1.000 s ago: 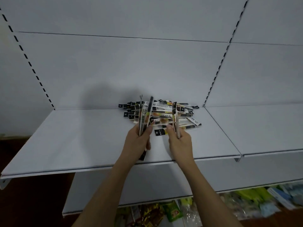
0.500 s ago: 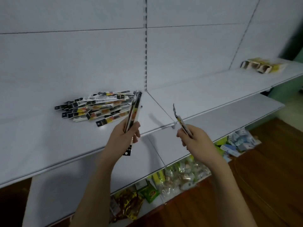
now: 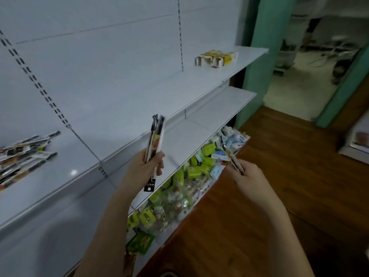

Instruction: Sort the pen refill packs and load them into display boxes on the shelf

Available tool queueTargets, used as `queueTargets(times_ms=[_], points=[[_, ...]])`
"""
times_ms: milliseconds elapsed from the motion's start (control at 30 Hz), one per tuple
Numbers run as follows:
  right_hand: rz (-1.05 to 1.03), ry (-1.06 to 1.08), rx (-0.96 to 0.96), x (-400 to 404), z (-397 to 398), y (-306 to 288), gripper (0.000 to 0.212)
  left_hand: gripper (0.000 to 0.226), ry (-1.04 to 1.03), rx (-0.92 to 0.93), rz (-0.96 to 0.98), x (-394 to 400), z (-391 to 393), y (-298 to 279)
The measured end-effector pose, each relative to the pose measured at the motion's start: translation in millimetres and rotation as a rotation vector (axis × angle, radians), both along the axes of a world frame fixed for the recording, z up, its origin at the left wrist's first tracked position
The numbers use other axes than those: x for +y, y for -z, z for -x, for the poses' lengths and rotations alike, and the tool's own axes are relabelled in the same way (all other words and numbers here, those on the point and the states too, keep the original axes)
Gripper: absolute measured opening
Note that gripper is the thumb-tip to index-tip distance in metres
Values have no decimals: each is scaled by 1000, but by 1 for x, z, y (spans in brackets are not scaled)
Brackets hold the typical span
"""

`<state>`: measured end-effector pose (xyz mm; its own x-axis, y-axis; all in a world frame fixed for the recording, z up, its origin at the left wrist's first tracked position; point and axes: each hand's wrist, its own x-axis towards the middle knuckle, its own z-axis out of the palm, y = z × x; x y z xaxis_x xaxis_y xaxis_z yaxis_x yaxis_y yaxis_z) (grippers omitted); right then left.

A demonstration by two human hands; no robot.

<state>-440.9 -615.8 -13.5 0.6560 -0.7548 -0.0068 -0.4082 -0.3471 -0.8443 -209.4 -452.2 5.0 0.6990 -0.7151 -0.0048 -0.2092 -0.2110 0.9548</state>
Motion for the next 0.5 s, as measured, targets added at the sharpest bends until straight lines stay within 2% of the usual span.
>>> queueTargets(times_ms=[167,333,500], points=[[-44,56,-2,-56,6,8,29,17,-5,3,2,-73,-10,9],[-7,127,59,-130,-5,6,27,26,96,2,-26,-169,-19,27],[25,232,122,-215,-8,-7,24,23,170,-12,14,-273,-33,30]])
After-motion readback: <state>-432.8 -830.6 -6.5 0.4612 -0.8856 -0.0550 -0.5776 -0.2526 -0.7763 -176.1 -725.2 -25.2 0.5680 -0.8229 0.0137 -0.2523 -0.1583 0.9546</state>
